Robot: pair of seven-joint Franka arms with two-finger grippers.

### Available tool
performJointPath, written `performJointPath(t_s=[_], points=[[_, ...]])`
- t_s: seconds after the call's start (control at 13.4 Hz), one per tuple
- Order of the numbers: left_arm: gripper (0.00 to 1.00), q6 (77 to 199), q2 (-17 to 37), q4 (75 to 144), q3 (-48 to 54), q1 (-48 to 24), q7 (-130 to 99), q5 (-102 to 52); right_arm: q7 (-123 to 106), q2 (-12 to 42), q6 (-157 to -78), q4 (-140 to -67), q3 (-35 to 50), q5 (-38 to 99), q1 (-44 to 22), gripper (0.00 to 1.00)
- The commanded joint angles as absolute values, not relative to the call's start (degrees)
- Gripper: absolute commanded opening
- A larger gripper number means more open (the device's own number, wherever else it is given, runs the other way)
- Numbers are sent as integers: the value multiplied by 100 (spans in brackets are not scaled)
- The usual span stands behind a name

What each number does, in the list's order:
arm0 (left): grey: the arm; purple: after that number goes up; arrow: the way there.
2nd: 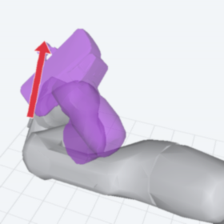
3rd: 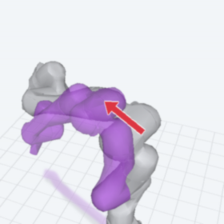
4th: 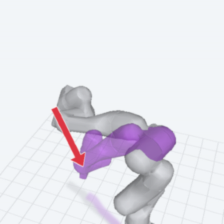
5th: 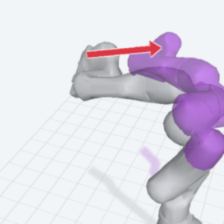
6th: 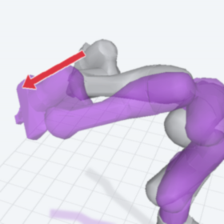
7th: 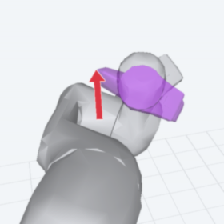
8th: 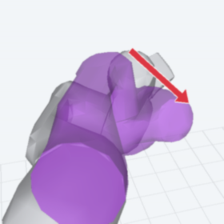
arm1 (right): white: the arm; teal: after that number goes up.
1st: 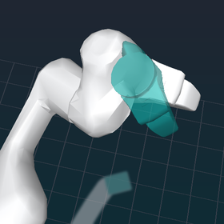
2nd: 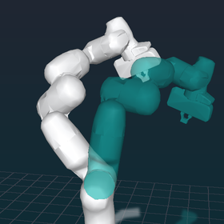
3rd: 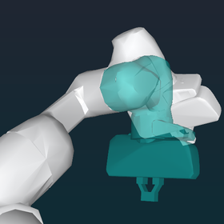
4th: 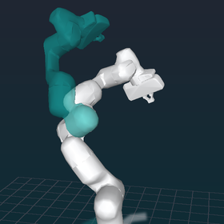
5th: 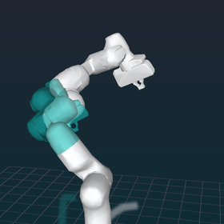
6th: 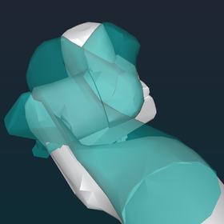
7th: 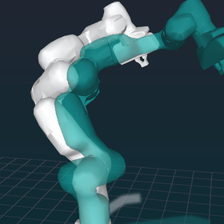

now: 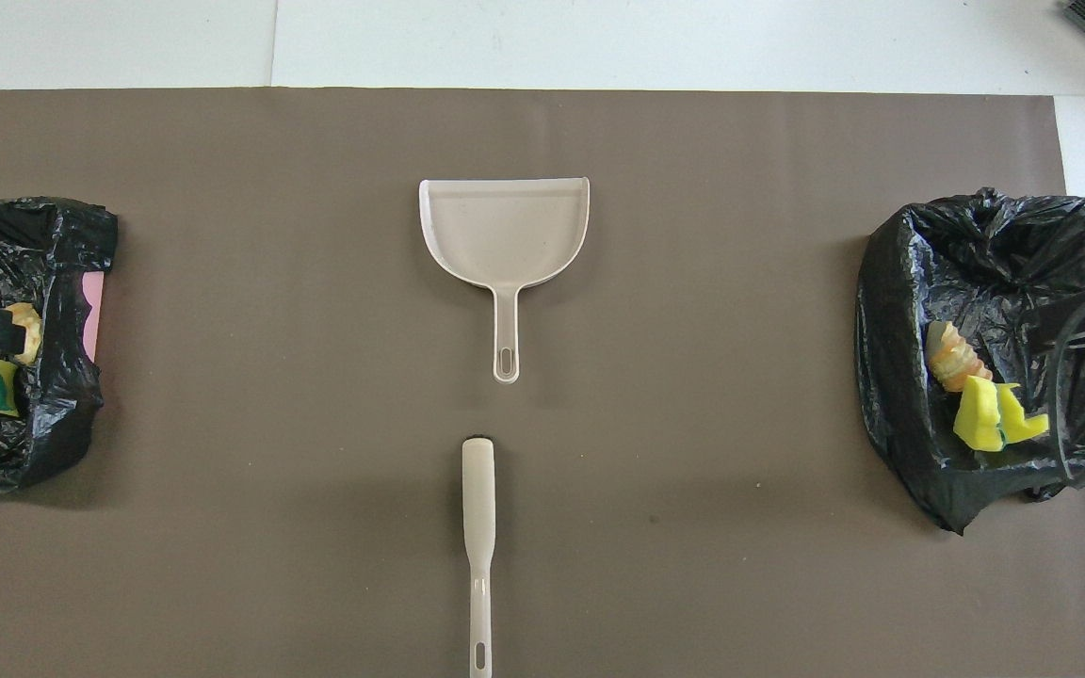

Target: Sweep and dump trash in bin

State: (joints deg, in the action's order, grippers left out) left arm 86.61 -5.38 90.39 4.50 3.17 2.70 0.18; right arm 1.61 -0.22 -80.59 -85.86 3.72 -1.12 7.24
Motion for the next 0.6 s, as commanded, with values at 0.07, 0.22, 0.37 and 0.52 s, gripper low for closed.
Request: performJointPath(t_s=[0.07, 0.22, 0.37, 0.52], points=[[100, 8552, -580, 9018, 501, 378, 246, 9, 193, -62, -7998, -8552, 422, -123, 791, 100], [100, 8552, -580, 9018, 510, 387, 237, 9, 185, -53, -8007, -8552, 422, -149, 782, 100], [100, 8525, -580, 9026, 510, 326, 229, 9, 185, -62, -8016, -8552, 422, -123, 791, 100], [100, 8543, -580, 9018, 510, 316, 237, 9, 185, -79, -8016, -8552, 422, -132, 782, 100]])
